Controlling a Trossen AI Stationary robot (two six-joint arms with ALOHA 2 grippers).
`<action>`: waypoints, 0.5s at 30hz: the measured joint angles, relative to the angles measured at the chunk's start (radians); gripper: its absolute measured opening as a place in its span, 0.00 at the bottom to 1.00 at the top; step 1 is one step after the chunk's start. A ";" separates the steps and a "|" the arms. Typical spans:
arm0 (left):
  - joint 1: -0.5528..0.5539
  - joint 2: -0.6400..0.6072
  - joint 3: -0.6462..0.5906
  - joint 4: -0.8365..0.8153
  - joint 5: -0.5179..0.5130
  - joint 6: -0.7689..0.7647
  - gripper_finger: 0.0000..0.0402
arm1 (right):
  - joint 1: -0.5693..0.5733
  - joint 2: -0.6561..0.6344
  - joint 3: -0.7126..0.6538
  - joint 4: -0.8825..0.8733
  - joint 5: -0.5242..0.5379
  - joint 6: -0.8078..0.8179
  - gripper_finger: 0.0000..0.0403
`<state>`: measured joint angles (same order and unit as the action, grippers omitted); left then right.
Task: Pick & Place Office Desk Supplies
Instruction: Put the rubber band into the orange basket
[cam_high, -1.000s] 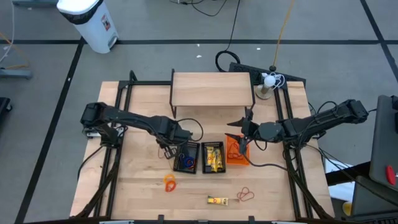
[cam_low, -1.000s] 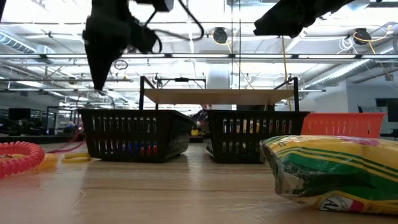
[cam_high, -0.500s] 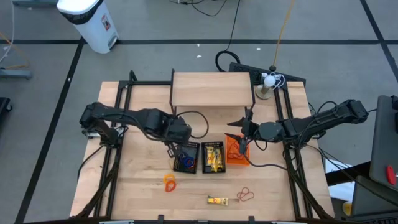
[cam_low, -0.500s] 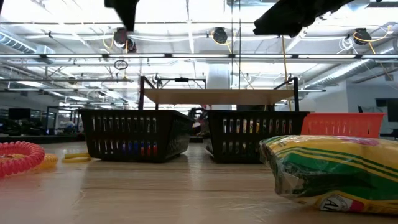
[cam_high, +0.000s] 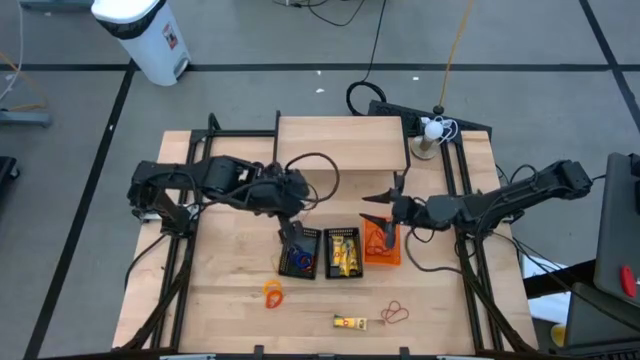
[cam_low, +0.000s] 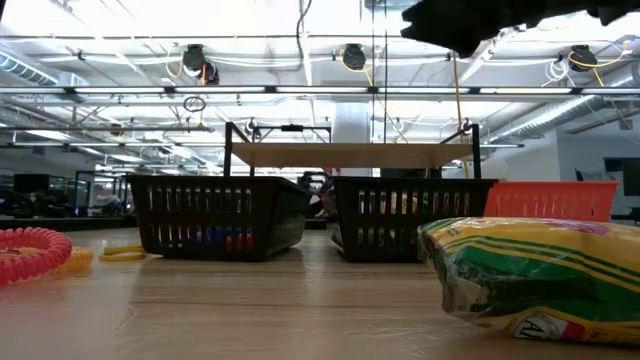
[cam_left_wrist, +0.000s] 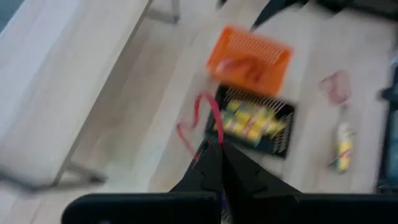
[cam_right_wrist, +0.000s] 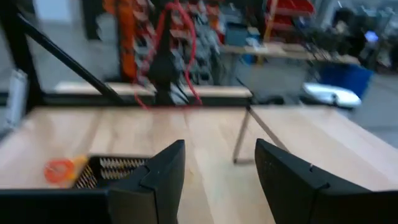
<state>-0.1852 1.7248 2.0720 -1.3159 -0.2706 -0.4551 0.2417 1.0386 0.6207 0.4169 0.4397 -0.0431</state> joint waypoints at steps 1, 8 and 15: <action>0.000 0.000 0.000 0.039 0.007 0.023 0.00 | 0.000 0.000 -0.019 0.054 -0.007 -0.009 0.45; 0.000 0.000 0.000 0.216 0.044 0.130 0.00 | -0.007 0.000 -0.111 0.307 -0.078 -0.059 0.45; -0.007 0.000 0.000 0.346 0.055 0.212 0.00 | -0.039 0.000 -0.122 0.312 -0.148 -0.075 0.45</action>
<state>-0.1921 1.7252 2.0720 -0.9694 -0.2156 -0.2431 0.2023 1.0382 0.4984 0.7292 0.2917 -0.1179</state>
